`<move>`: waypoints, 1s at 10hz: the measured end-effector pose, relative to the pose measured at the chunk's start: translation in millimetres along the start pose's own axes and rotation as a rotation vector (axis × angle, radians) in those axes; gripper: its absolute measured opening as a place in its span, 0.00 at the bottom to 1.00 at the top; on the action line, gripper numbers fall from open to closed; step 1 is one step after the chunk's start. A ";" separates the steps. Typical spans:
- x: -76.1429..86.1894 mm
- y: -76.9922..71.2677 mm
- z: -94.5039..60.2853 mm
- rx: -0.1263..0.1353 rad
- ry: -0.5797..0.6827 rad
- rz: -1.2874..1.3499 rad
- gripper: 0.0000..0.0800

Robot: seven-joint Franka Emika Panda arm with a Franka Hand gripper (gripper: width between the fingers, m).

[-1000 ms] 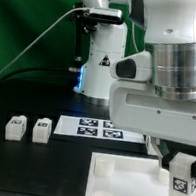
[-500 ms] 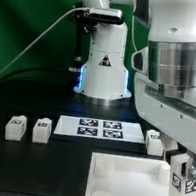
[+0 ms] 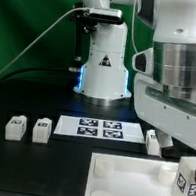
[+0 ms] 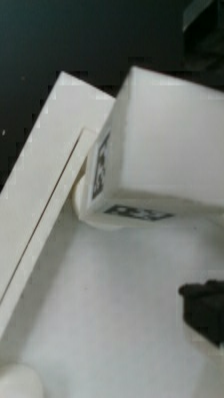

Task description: Assemble one leg

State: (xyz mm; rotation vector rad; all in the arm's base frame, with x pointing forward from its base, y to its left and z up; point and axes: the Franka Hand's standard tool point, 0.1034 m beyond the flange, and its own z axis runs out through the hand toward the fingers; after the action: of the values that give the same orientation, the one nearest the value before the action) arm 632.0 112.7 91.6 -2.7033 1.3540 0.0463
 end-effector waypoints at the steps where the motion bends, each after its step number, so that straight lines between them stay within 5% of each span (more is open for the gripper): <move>1: -5.3 -2.9 -1.0 -0.015 0.015 -0.207 0.81; 2: -7.3 -5.4 -2.9 -0.035 0.036 -0.407 0.81; 5: -5.7 -3.7 -0.6 -0.037 0.024 -0.677 0.81; 6: -2.4 -1.7 2.3 -0.060 0.006 -0.853 0.81; 8: 6.5 -1.5 3.9 -0.057 0.005 -0.988 0.81; 10: 5.5 -1.5 4.8 -0.058 0.004 -0.967 0.50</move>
Offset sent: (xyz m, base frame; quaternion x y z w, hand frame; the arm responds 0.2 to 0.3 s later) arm 0.0000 0.0000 0.0000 0.0000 0.0000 -0.2667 0.9638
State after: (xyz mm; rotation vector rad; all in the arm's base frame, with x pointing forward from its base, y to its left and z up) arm 636.6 109.9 86.6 -3.0739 -0.0600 -0.0098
